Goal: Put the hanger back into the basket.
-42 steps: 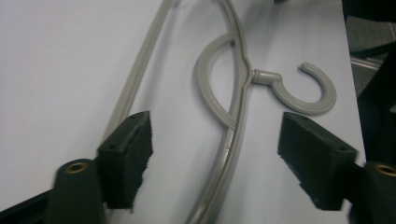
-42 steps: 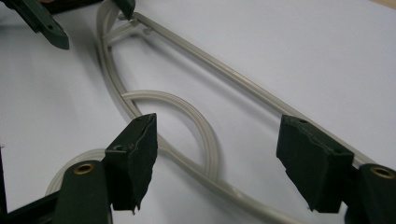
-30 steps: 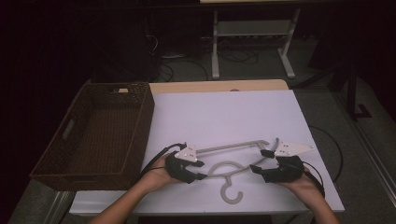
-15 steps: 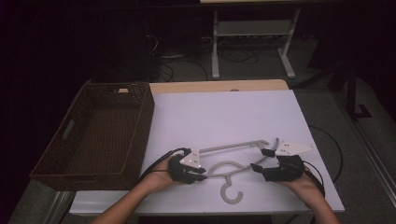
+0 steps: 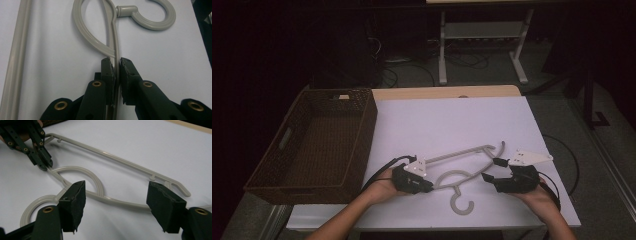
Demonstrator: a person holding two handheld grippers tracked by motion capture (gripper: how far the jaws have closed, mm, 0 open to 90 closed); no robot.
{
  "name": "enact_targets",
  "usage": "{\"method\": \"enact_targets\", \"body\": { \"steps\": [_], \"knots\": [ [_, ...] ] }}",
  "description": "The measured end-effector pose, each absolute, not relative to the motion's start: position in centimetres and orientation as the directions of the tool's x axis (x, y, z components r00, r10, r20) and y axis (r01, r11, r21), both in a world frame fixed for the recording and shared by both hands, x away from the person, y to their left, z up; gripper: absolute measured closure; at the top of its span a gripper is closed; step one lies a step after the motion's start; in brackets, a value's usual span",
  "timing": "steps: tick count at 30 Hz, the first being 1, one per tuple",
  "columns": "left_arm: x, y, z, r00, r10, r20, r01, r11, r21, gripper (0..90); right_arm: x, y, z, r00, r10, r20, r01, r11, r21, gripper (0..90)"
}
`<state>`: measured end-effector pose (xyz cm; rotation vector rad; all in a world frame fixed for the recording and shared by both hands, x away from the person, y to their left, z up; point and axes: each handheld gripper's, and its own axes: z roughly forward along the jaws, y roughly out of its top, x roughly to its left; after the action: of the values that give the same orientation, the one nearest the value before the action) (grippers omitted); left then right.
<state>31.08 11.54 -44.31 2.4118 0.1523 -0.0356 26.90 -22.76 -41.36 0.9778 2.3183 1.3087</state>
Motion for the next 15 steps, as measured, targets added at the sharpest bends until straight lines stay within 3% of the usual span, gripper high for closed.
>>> {"method": "enact_targets", "body": {
  "steps": [15],
  "knots": [
    [30.8,11.4,-43.2,0.989,0.134,-0.061,0.14,-0.732,0.666,82.8,26.9,-23.6,-41.0,-0.694,0.717,0.062,0.404,0.316,0.858,31.5]
  ]
}}
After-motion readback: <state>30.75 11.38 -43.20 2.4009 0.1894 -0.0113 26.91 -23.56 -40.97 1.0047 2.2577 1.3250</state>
